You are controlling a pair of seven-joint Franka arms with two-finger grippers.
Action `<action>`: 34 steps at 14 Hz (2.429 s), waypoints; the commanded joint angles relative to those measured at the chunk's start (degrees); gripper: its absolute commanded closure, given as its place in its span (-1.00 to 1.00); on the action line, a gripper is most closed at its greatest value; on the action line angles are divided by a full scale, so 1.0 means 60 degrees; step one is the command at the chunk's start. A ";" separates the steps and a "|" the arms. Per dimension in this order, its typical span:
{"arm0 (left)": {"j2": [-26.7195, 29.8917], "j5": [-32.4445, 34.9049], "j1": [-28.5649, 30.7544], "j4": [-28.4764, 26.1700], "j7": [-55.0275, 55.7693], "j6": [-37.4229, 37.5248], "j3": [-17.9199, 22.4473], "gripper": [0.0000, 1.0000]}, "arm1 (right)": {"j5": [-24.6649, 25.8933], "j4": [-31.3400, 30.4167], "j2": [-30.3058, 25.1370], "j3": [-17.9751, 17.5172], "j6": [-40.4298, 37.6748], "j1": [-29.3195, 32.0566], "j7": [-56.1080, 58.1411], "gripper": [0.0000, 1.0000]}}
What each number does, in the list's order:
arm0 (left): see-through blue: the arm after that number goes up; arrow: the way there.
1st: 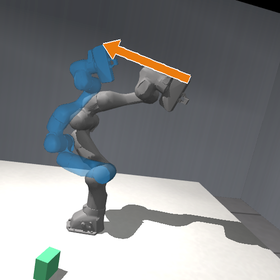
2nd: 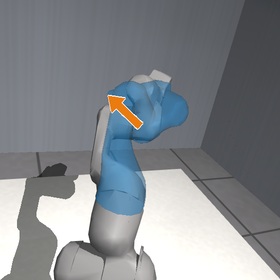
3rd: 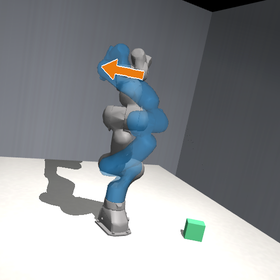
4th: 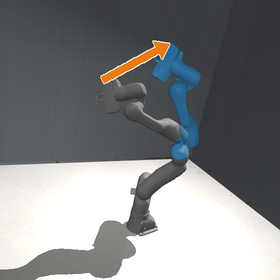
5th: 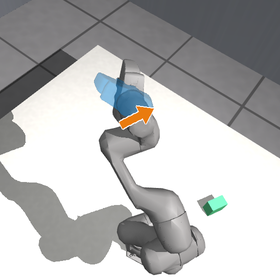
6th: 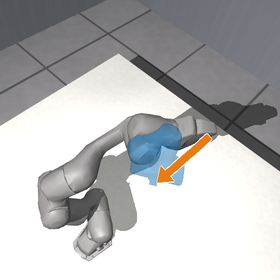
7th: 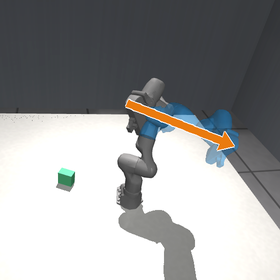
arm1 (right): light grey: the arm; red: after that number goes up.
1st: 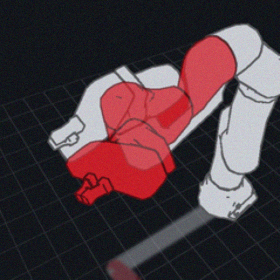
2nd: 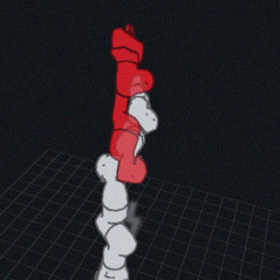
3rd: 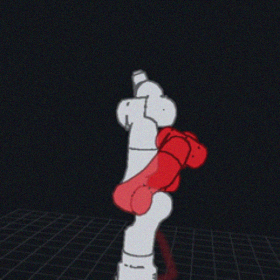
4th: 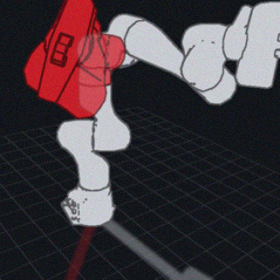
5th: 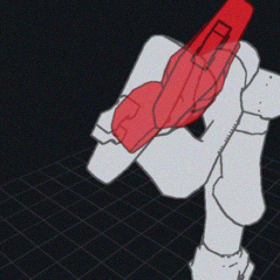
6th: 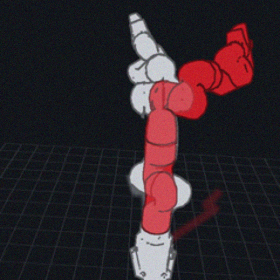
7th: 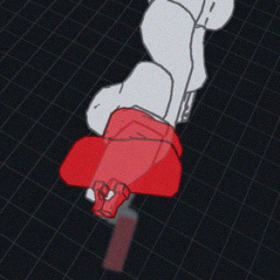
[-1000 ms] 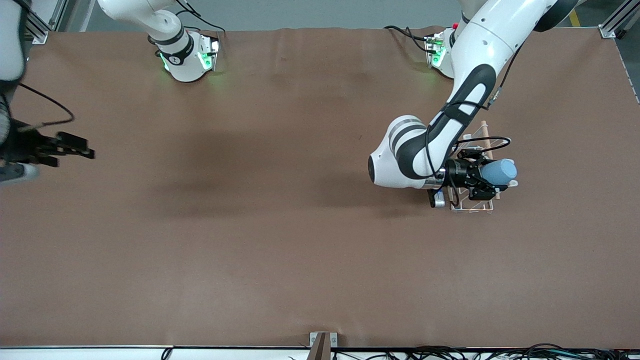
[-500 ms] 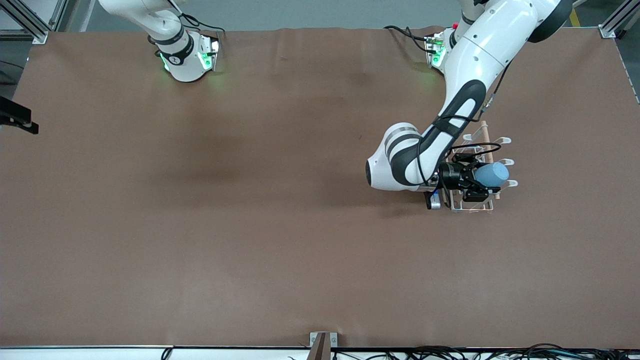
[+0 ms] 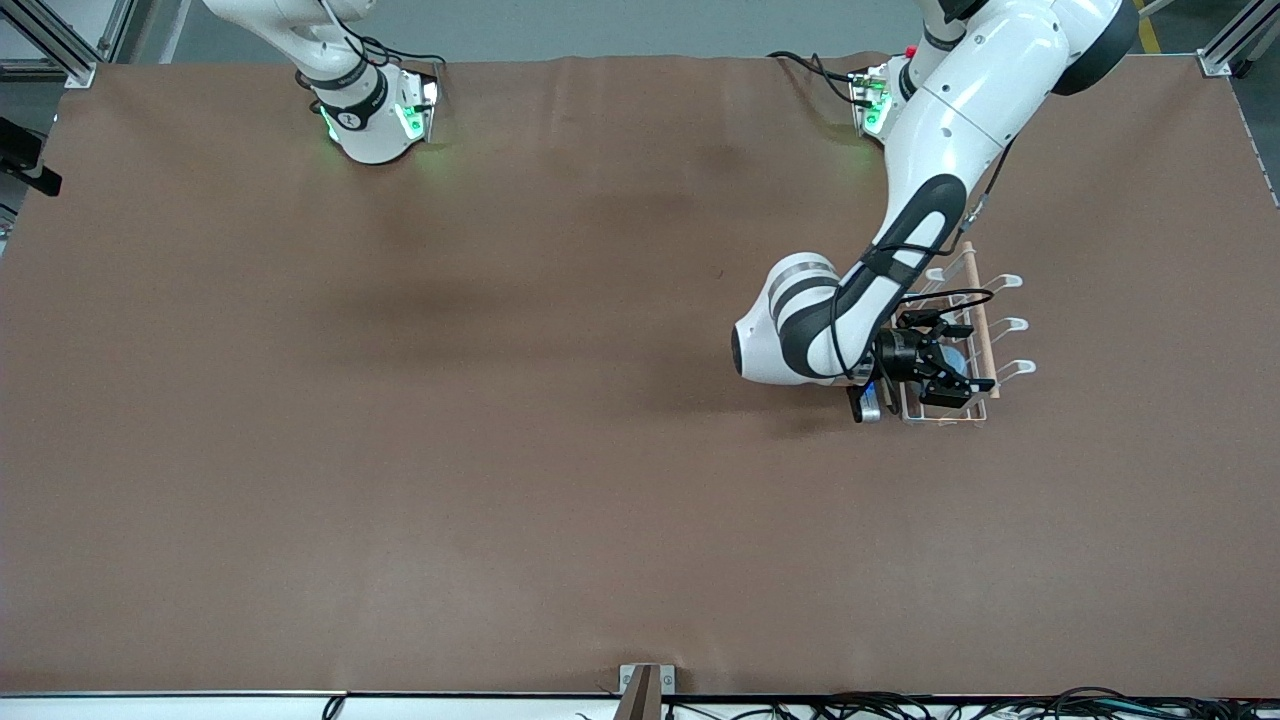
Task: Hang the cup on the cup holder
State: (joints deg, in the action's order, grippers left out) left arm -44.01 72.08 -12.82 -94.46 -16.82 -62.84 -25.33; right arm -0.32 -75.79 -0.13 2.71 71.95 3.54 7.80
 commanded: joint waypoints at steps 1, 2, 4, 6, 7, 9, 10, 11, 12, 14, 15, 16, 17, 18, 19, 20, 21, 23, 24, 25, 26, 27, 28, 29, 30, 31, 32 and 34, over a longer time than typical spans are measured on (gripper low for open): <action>0.0114 0.0058 -0.0016 0.0506 -0.0067 0.0029 -0.0070 -1.00 | 0.0318 -0.0742 -0.0417 -0.0480 0.0269 0.0377 -0.0289 -1.00; 0.0158 0.0013 -0.0089 0.0900 -0.0184 0.0116 -0.0085 -1.00 | 0.0318 -0.0858 -0.0432 -0.0466 0.0298 0.0377 -0.0289 -1.00; 0.0493 -0.0466 -0.0089 0.1560 -0.0098 0.0336 -0.0129 -1.00 | 0.0318 -0.0904 -0.0432 -0.0408 0.0313 0.0275 -0.0522 -1.00; 0.0845 -0.1302 -0.0002 0.2714 -0.0038 0.0322 -0.0173 -1.00 | 0.0303 -0.0918 -0.0432 -0.0088 0.0313 -0.0148 -0.0831 -1.00; 0.0861 -0.1566 0.0071 0.3330 -0.0053 0.0322 -0.0202 -1.00 | 0.0201 -0.0904 -0.0403 0.0045 0.0328 -0.0223 -0.0831 -1.00; 0.0978 -0.1993 0.0377 0.4342 -0.0067 0.0133 -0.0231 -1.00 | 0.0157 -0.0918 -0.0388 0.0295 0.0429 -0.0398 -0.0831 -1.00; 0.1239 -0.2008 0.0452 0.4491 -0.0068 -0.0332 -0.0232 -1.00 | 0.0156 -0.0904 -0.0374 0.0310 0.0575 -0.0457 -0.0802 -1.00; 0.1517 -0.2052 0.0656 0.4493 -0.0082 -0.0801 -0.0232 -1.00 | 0.0156 -0.0903 -0.0373 0.0325 0.0591 -0.0516 -0.0802 -1.00; 0.1796 -0.2299 0.0904 0.4493 -0.0097 -0.1096 -0.0232 -1.00 | 0.0156 -0.0903 -0.0373 0.0340 0.0606 -0.0618 -0.0802 -1.00; 0.2483 -0.3234 0.1431 0.4493 -0.0097 -0.1478 -0.0232 -1.00 | 0.0142 -0.0918 -0.0373 0.0427 0.0636 -0.0663 -0.0788 -1.00; 0.2864 -0.3732 0.1695 0.4493 -0.0082 -0.1625 -0.0232 -1.00 | 0.0113 -0.0947 -0.0373 0.0413 0.0606 -0.0634 -0.0787 -1.00; 0.3158 -0.4158 0.1886 0.4493 -0.0068 -0.1742 -0.0217 -1.00 | 0.0098 -0.0933 -0.0373 0.0413 0.0606 -0.0633 -0.0729 -1.00; 0.3436 -0.4452 0.1975 0.4478 -0.0053 -0.1758 -0.0217 -1.00 | 0.0025 -0.0933 -0.0373 0.0413 0.0621 -0.0619 -0.0700 -1.00; 0.3657 -0.4513 0.1976 0.4464 -0.0140 -0.1758 -0.0217 -1.00 | -0.0120 -0.0947 -0.0373 0.0413 0.0606 -0.0604 -0.0700 -1.00; 0.3833 -0.4513 0.1976 0.4449 -0.0271 -0.1743 -0.0217 -1.00 | -0.0136 -0.0962 -0.0359 0.0427 0.0577 -0.0604 -0.0700 -1.00; 0.4096 -0.4557 0.1991 0.4449 -0.0345 -0.1714 -0.0203 -1.00 | -0.0137 -0.0977 -0.0359 0.0428 0.0591 -0.0604 -0.0700 -1.00; 0.4359 -0.4789 0.2005 0.4435 -0.0346 -0.1670 -0.0173 -1.00 | -0.0137 -0.0977 -0.0359 0.0428 0.0620 -0.0619 -0.0700 -1.00; 0.5119 -0.5594 0.2326 0.4318 0.0250 -0.1670 -0.0115 -1.00 | -0.0035 -0.0962 -0.0359 0.0413 0.0650 -0.0633 -0.0685 -1.00; 0.5269 -0.5684 0.2342 0.4303 0.0530 -0.1670 -0.0114 -1.00 | 0.0024 -0.0948 -0.0359 0.0413 0.0679 -0.0633 -0.0685 -1.00; 0.5314 -0.5888 0.2458 0.4303 0.0591 -0.1655 -0.0100 -1.00 | 0.0083 -0.0947 -0.0344 0.0413 0.0810 -0.0648 -0.0685 -1.00; 0.5488 -0.6572 0.2938 0.4303 0.0577 -0.1655 -0.0100 -1.00 | 0.0112 -0.0947 -0.0344 0.0398 0.0898 -0.0648 -0.0685 -1.00; 0.5548 -0.7695 0.3552 0.4303 0.0650 -0.1713 -0.0114 -1.00 | 0.0112 -0.0933 -0.0315 0.0398 0.0914 -0.0648 -0.0685 -1.00; 0.5534 -0.8693 0.3979 0.4303 0.0723 -0.1743 -0.0085 -1.00 | 0.0112 -0.0933 -0.0286 0.0398 0.0914 -0.0648 -0.0699 -1.00; 0.5577 -0.9268 0.4258 0.4288 0.0723 -0.1874 -0.0056 -1.00 | 0.0112 -0.0918 -0.0271 0.0398 0.0914 -0.0648 -0.0700 -1.00; 0.5781 -0.9390 0.4116 0.4085 0.0767 -0.2064 0.0220 -1.00 | 0.0098 -0.0918 -0.0271 0.0398 0.0914 -0.0648 -0.0700 -1.00; 0.6102 -0.9493 0.3680 0.3590 0.0883 -0.2297 0.0643 -1.00 | 0.0098 -0.0918 -0.0271 0.0398 0.0928 -0.0663 -0.0700 -1.00; 0.6453 -0.9784 0.3414 0.3106 0.0957 -0.2633 0.1198 -1.00 | 0.0098 -0.0904 -0.0271 0.0398 0.0943 -0.0663 -0.0700 -1.00; 0.6982 -1.0618 0.3061 0.2241 0.1176 -0.3118 0.1802 -1.00 | 0.0083 -0.0918 -0.0256 0.0398 0.0987 -0.0663 -0.0700 -1.00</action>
State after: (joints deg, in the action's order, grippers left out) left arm -8.30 11.98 7.73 -72.99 -11.59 -78.15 -18.00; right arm -0.06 -80.14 -0.83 4.75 77.07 0.14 3.88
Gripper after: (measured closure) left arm 0.000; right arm 0.000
